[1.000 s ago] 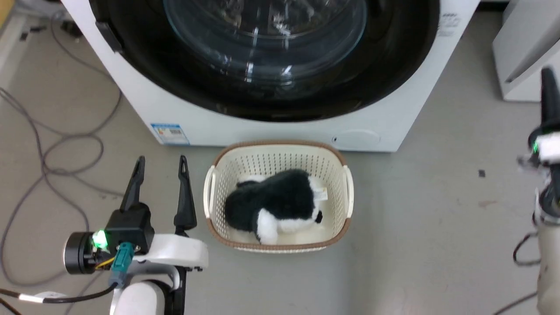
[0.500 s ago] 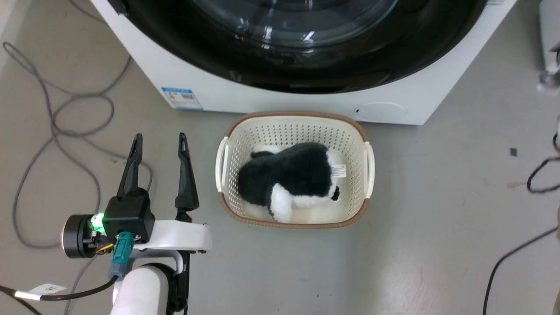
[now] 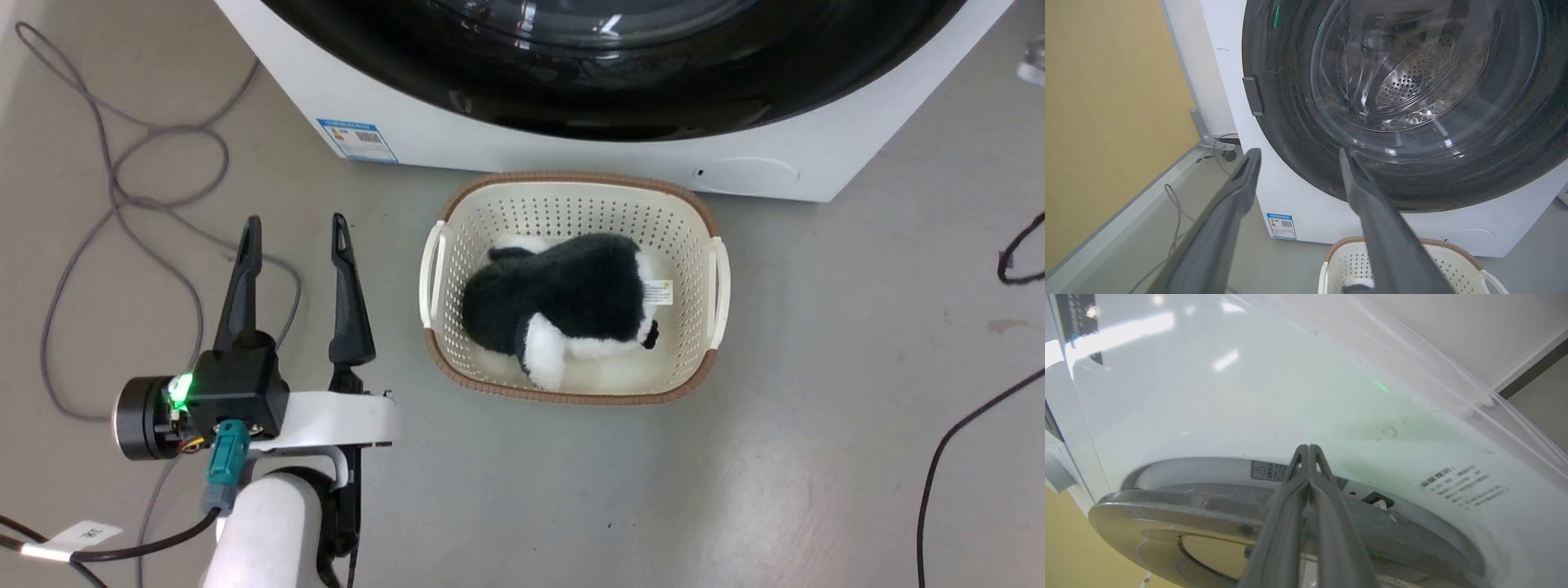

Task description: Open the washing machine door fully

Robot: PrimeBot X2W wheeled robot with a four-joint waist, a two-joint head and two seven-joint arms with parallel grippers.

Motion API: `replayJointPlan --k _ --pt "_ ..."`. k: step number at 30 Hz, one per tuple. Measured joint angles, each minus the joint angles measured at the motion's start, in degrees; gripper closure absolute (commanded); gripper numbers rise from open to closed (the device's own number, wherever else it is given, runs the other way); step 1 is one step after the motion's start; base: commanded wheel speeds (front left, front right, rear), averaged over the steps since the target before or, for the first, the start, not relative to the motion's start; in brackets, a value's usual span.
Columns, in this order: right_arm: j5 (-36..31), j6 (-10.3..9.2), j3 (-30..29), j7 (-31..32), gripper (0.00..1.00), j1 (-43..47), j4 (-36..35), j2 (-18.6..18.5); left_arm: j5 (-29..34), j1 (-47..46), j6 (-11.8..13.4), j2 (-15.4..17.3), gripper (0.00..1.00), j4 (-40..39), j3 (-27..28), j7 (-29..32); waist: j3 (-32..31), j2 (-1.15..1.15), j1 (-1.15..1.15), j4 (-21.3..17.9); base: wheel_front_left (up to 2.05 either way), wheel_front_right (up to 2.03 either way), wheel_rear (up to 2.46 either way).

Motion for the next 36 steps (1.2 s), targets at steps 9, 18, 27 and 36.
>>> replayJointPlan --k 9,18,27,36 --pt "4.22 0.01 4.21 7.06 1.00 -4.47 3.75 -1.15 0.00 -1.86 0.77 0.00 0.00 -0.02 -0.05 -1.02 1.74 0.00 0.00 0.32 0.00 0.00 0.00" --pt "10.66 -0.05 7.36 18.64 1.00 -7.55 6.80 -4.31 -0.08 -2.27 1.33 0.00 0.00 0.44 -0.42 -2.10 1.32 0.00 0.00 0.64 0.00 0.00 0.00" --pt "14.22 -0.02 12.69 24.82 1.00 -7.98 10.45 -4.66 -0.08 -2.19 1.82 0.01 0.00 1.24 -0.21 -3.11 -1.06 0.00 0.00 0.75 0.00 0.00 0.00" --pt "19.53 0.00 15.89 32.17 1.00 -5.08 10.53 -5.54 -0.04 0.26 2.23 0.00 0.00 2.15 0.45 -4.03 -4.84 0.00 0.00 -0.10 0.00 0.00 0.00"
